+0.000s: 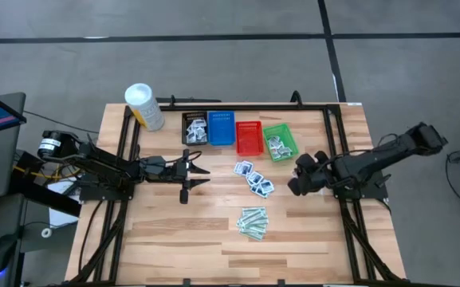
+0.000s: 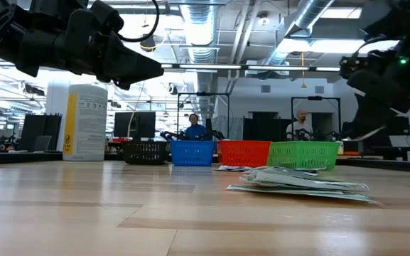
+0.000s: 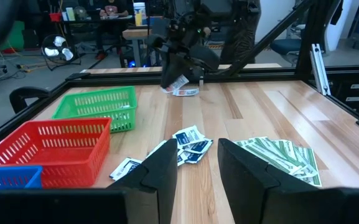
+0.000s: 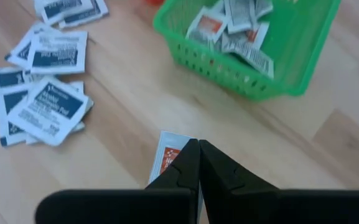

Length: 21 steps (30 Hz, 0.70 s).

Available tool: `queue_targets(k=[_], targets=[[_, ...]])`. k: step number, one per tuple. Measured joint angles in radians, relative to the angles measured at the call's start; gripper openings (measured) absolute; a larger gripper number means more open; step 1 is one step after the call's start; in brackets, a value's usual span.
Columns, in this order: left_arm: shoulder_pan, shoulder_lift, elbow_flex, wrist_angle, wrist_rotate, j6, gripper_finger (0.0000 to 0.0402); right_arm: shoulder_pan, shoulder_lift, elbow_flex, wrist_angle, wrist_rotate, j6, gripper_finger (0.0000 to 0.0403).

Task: Pick & Place First Aid Supplies
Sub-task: Put the orange pad into the green bin

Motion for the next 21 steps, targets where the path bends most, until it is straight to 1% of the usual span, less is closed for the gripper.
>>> queue_targets(k=[8,12,14,17,21], targets=[[0.0,0.0,0.0,0.0,0.0,0.0,0.0116,-0.137,0.0,0.088,0.001,0.002,-0.229,0.0],[0.0,0.0,0.0,0.0,0.0,0.0,0.0116,-0.229,0.0,0.135,0.032,0.036,-0.37,0.0],[0.0,0.0,0.0,0.0,0.0,0.0,0.0116,-0.278,0.0,0.148,0.091,0.045,-0.458,0.0],[0.0,0.0,0.0,0.0,0.0,0.0,0.0116,-0.36,-0.001,0.148,0.229,0.045,-0.597,0.0],[0.0,0.0,0.0,0.0,0.0,0.0,0.0116,-0.465,-0.001,0.13,0.387,0.045,-0.725,0.0]])
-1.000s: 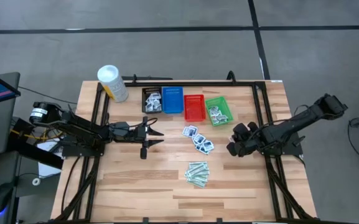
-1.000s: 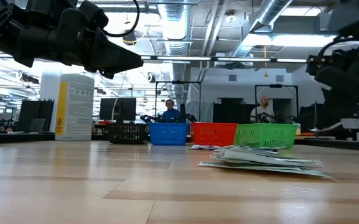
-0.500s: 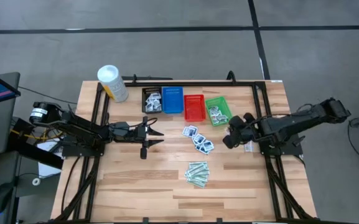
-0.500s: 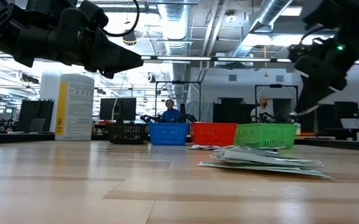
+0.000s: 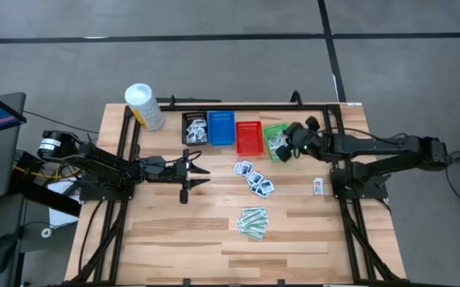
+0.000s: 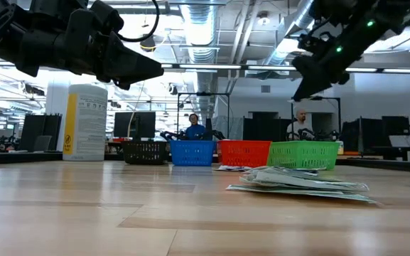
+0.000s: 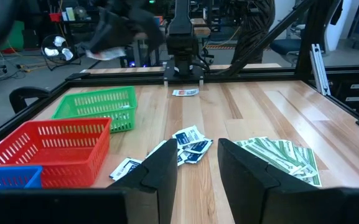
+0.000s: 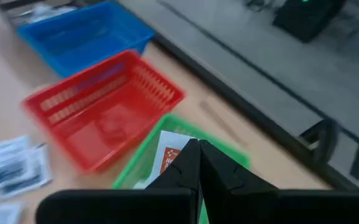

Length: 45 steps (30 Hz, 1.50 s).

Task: Pick & Place First Aid Supplies
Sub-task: Put the orange pad into the green bin

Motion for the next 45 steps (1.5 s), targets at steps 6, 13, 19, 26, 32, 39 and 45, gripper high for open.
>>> queue_targets(k=[6,13,19,26,32,39,45], targets=[[0.0,0.0,0.0,0.0,0.0,0.0,0.0116,-0.127,0.001,-0.006,0.028,-0.003,-0.039,0.0],[0.0,0.0,0.0,0.0,0.0,0.002,0.0116,-0.172,0.091,-0.007,0.037,-0.002,0.04,0.0],[0.0,0.0,0.0,-0.001,0.0,-0.002,0.0116,-0.17,0.225,-0.008,0.127,0.015,0.044,0.0008],[0.0,0.0,0.0,-0.001,0.0,-0.008,0.0116,-0.133,0.237,-0.007,0.152,0.051,0.023,0.0068],[0.0,0.0,0.0,-0.001,0.0,-0.006,0.0116,-0.062,0.15,-0.007,-0.027,0.05,0.093,0.0116],[0.0,0.0,0.0,0.0,0.0,-0.004,0.0116,0.11,0.003,-0.007,-0.353,-0.003,0.367,0.0132],[0.0,0.0,0.0,0.012,0.0,0.001,0.0116,0.281,-0.056,-0.007,-0.616,-0.093,0.702,0.0135]])
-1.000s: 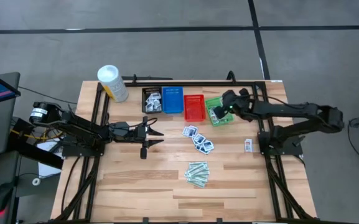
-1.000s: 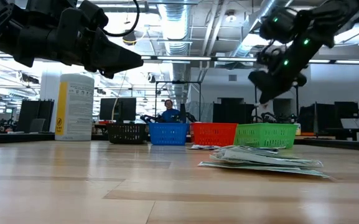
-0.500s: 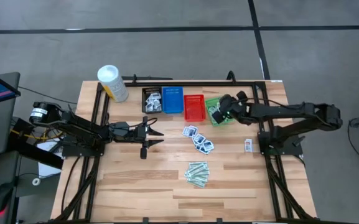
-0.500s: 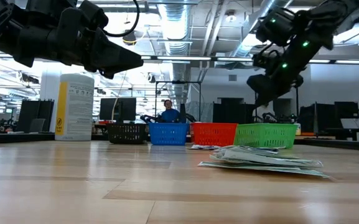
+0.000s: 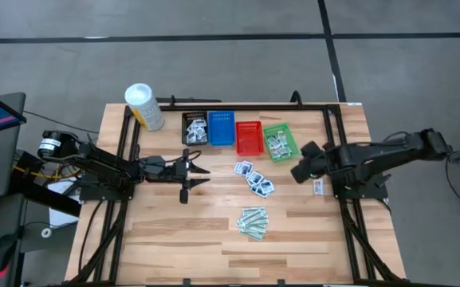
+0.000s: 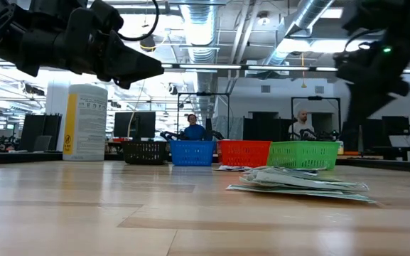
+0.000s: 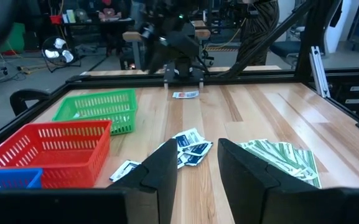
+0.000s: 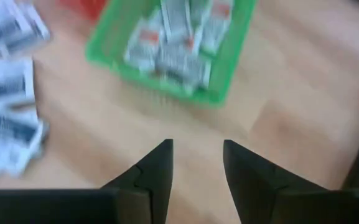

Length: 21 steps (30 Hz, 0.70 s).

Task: Pick & Place First Aid Supplies
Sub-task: Put the orange pad into the green bin

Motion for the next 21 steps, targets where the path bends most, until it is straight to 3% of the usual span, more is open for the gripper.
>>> queue_targets(k=[8,14,21], targets=[[0.0,0.0,0.0,0.037,0.0,0.002,0.0116,0.222,0.052,0.0,-0.137,-0.136,0.296,0.0146],[0.0,0.0,0.0,0.047,0.0,0.0,0.0116,0.334,0.116,0.0,-0.137,-0.165,0.414,0.0152],[0.0,0.0,0.0,0.054,0.0,-0.001,0.0116,0.414,0.19,0.0,-0.134,-0.313,0.458,0.0158]])
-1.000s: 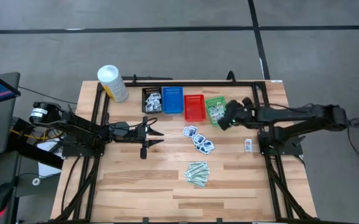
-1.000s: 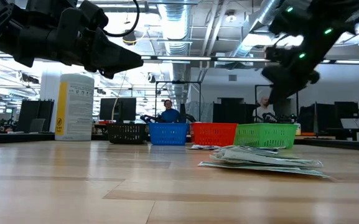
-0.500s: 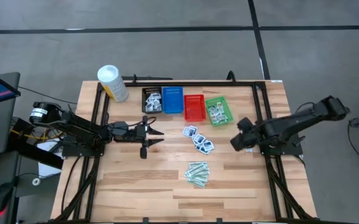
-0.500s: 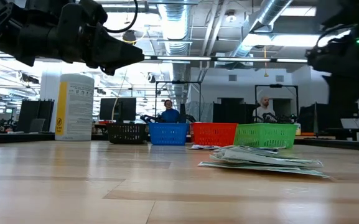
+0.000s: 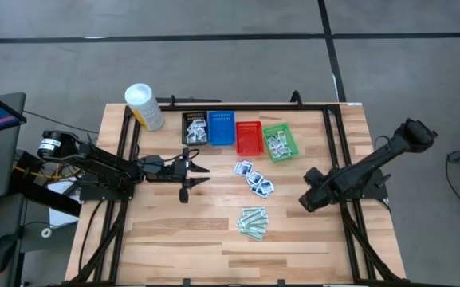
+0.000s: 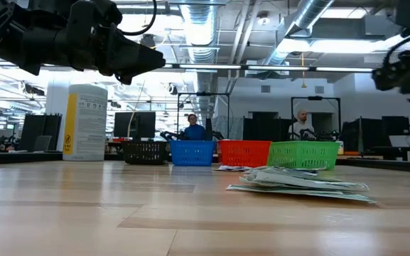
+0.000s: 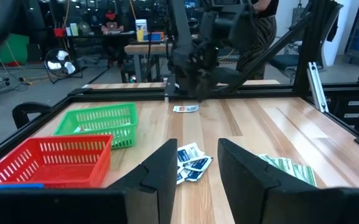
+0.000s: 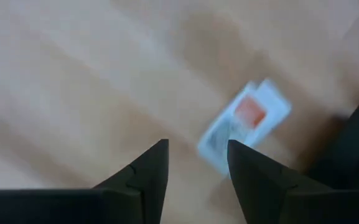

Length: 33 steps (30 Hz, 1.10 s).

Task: Pick & Place First Aid Supplies
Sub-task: Put the orange pad into the green bin

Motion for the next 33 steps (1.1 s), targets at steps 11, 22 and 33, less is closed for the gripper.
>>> queue_targets(k=[11,22,33], targets=[[0.0,0.0,0.0,0.008,0.0,0.001,0.0116,0.095,0.037,0.0,-0.001,-0.144,-0.074,0.015],[0.0,0.0,0.0,0.009,0.0,0.0,0.0116,0.126,0.037,0.0,-0.001,-0.056,-0.25,0.0155],[0.0,0.0,0.0,0.009,0.0,0.0,0.0116,0.125,0.111,0.0,0.031,-0.041,-0.494,0.0137]])
